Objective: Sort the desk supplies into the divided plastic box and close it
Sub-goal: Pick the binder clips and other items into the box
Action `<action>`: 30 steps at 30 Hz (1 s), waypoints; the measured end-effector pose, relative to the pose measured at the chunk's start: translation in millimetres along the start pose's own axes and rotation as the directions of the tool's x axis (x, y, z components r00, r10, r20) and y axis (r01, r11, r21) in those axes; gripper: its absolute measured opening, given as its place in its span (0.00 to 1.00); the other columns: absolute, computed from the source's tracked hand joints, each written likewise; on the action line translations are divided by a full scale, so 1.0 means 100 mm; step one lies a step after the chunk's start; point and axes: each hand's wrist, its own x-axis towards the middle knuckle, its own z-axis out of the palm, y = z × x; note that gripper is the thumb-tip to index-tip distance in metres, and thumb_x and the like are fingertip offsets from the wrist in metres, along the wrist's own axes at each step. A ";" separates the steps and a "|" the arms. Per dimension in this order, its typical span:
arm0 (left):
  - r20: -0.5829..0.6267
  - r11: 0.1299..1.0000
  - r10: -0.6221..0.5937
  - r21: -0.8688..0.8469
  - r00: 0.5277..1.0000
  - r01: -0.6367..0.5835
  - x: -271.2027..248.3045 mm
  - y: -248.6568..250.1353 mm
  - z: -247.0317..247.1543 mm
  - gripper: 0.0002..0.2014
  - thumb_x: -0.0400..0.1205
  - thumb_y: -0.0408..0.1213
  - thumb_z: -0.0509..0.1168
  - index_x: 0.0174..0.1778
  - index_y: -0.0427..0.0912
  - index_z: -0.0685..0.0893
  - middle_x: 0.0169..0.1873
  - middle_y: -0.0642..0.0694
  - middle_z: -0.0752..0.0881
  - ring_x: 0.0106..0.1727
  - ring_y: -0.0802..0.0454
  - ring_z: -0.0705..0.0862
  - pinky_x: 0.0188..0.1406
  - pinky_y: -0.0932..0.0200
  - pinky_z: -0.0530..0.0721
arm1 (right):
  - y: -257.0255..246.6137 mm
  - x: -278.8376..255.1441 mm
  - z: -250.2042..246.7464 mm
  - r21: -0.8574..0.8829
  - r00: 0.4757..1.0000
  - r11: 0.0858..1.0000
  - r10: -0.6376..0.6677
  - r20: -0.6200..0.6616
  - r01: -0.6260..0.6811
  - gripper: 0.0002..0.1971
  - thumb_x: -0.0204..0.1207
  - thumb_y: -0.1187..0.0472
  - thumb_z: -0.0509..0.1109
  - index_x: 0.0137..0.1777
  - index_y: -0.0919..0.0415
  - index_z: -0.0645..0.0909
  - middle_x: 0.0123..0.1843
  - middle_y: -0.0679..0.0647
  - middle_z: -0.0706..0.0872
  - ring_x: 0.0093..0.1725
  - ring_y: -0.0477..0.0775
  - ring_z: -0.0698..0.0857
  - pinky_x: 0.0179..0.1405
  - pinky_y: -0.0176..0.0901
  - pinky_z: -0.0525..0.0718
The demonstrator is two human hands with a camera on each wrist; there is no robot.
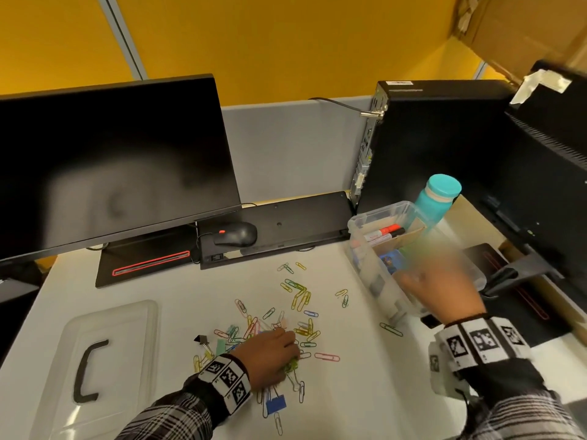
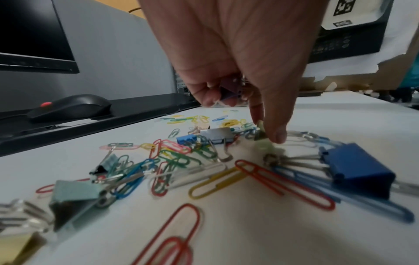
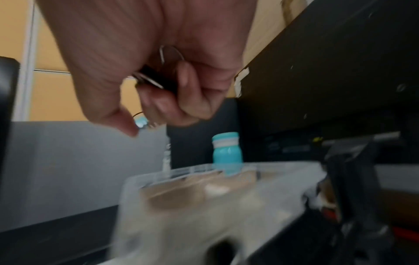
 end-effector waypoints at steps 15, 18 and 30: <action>-0.100 0.902 -0.356 -0.297 0.929 0.314 0.06 -0.04 -0.19 0.23 0.79 0.57 0.62 0.68 0.52 0.74 0.60 0.53 0.75 0.61 0.56 0.74 0.58 0.63 0.75 | 0.43 0.31 0.06 -0.001 0.993 0.999 0.053 0.101 -0.053 0.11 0.79 0.54 0.62 0.58 0.54 0.79 0.49 0.56 0.87 0.45 0.56 0.83 0.44 0.46 0.79; -0.131 0.876 -0.387 -0.362 0.913 0.319 0.10 0.04 -0.26 0.23 0.78 0.60 0.61 0.66 0.54 0.74 0.58 0.55 0.75 0.59 0.59 0.74 0.57 0.64 0.76 | 0.61 0.33 0.00 0.058 0.983 0.998 0.028 -0.183 -0.018 0.11 0.79 0.59 0.62 0.59 0.57 0.80 0.55 0.58 0.85 0.52 0.58 0.80 0.49 0.50 0.79; -0.365 0.923 -0.282 -0.357 0.887 0.147 1.20 1.02 -1.16 0.22 0.79 0.53 0.65 0.66 0.47 0.75 0.60 0.49 0.75 0.61 0.53 0.72 0.58 0.59 0.73 | 1.10 0.39 0.37 0.141 0.976 0.982 0.145 -0.162 -0.123 0.29 0.81 0.58 0.58 0.81 0.62 0.56 0.80 0.62 0.63 0.79 0.63 0.59 0.78 0.59 0.61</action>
